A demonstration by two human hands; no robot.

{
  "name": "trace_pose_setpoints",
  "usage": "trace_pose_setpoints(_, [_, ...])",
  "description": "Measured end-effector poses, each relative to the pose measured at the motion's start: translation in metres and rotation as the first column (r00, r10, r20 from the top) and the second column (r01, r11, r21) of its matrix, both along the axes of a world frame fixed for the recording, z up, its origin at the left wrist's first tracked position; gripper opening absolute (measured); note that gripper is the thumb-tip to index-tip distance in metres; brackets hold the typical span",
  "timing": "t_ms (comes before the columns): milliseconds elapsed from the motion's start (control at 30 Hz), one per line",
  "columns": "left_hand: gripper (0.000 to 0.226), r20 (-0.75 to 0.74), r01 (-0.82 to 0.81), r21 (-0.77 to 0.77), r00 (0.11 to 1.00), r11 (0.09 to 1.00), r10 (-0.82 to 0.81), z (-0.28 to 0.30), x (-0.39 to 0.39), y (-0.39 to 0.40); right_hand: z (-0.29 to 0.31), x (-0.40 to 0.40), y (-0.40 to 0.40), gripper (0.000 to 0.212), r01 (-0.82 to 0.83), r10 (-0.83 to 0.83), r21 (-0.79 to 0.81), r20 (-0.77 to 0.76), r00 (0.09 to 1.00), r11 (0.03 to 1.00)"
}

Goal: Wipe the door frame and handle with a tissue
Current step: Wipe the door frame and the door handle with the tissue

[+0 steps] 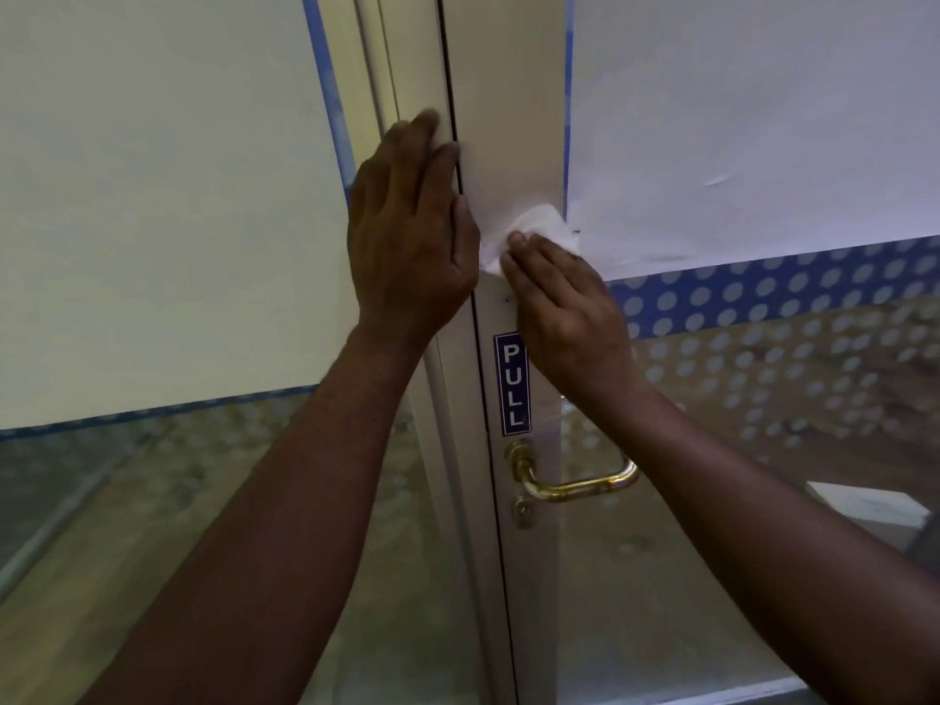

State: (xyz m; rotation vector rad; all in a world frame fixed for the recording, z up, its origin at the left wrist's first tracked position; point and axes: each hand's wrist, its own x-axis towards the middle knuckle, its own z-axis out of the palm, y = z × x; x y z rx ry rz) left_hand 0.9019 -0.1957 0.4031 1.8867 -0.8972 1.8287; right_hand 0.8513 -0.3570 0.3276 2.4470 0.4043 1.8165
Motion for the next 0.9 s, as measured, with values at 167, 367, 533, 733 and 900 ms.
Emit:
trace_pose_setpoints(167, [0.046,-0.004,-0.022,0.039,1.000,0.999,0.022,-0.002,0.011,-0.001,0.004,0.003,0.005,0.061,0.141,-0.125,0.076,-0.187,0.975,0.987])
trace_pose_setpoints(367, [0.052,0.027,-0.107,0.072,0.994,0.992,0.105,-0.004,0.023,0.000,-0.019,-0.008,-0.001,0.066,0.187,-0.226,-0.135,-0.399,0.889,0.973])
trace_pose_setpoints(533, [0.053,0.005,-0.087,0.068,0.996,0.994,0.087,-0.005,0.025,-0.002,0.010,-0.013,0.002,0.067,0.242,-0.230,-0.007,-0.341,0.912,0.970])
trace_pose_setpoints(733, [0.049,0.005,-0.097,0.047,0.995,0.994,0.097,-0.006,0.025,-0.005,-0.014,-0.018,0.027,0.064,0.261,-0.251,-0.028,-0.389,0.886,0.965])
trace_pose_setpoints(900, [0.050,-0.024,-0.122,0.066,0.992,0.990,0.124,-0.005,0.022,-0.003,-0.006,-0.025,0.010,0.060,0.354,-0.385,-0.151,-0.381,0.841,0.923])
